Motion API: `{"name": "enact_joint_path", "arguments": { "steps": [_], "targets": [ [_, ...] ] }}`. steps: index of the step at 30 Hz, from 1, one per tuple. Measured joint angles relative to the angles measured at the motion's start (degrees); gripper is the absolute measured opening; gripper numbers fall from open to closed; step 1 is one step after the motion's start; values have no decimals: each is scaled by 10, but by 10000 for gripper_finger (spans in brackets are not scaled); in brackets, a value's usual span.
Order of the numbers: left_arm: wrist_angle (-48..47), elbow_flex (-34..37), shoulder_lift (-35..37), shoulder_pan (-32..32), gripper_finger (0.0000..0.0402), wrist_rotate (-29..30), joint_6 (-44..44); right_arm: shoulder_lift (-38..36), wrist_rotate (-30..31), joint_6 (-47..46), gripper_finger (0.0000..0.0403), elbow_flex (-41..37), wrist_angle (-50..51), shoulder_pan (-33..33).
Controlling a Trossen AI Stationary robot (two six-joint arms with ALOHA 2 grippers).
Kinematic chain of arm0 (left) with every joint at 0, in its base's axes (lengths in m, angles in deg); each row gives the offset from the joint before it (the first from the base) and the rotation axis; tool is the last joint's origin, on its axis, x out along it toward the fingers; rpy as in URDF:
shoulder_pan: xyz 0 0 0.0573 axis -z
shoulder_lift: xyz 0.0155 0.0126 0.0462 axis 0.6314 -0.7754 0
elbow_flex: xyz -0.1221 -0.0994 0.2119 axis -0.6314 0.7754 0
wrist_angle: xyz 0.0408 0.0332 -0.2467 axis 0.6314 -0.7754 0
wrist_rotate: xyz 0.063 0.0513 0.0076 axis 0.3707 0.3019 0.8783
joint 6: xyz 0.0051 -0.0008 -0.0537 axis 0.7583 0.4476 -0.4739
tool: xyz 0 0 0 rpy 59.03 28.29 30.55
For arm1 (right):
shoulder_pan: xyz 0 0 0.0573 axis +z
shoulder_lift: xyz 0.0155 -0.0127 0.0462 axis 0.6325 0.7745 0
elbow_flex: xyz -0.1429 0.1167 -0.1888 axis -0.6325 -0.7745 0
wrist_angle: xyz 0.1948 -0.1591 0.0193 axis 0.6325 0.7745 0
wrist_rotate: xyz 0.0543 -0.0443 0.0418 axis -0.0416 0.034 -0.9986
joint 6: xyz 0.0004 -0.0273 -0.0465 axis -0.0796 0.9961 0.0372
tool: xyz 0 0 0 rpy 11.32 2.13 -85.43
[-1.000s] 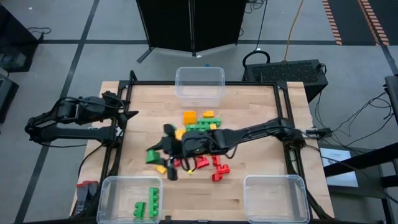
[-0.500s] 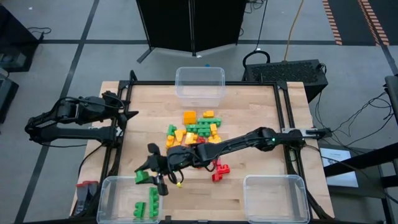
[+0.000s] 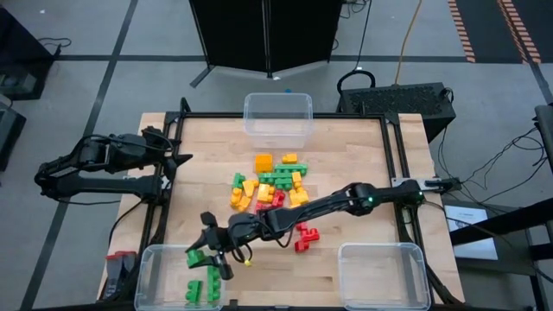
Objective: Sort blocks
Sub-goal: Put the green game piece into the bottom left transparent bin
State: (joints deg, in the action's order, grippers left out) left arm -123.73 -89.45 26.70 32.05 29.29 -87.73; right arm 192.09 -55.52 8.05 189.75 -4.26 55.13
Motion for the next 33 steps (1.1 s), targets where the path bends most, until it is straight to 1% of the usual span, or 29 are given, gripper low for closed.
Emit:
{"name": "enact_joint_path", "arguments": {
  "steps": [7,28,33],
  "targets": [
    [0,0,0,0,287,0,0,12,0,2,156,0,-12,1],
    [0,0,0,0,287,0,0,18,1,32,157,0,26,3],
    [0,0,0,0,287,0,0,18,3,17,204,0,28,3]
  ]
}}
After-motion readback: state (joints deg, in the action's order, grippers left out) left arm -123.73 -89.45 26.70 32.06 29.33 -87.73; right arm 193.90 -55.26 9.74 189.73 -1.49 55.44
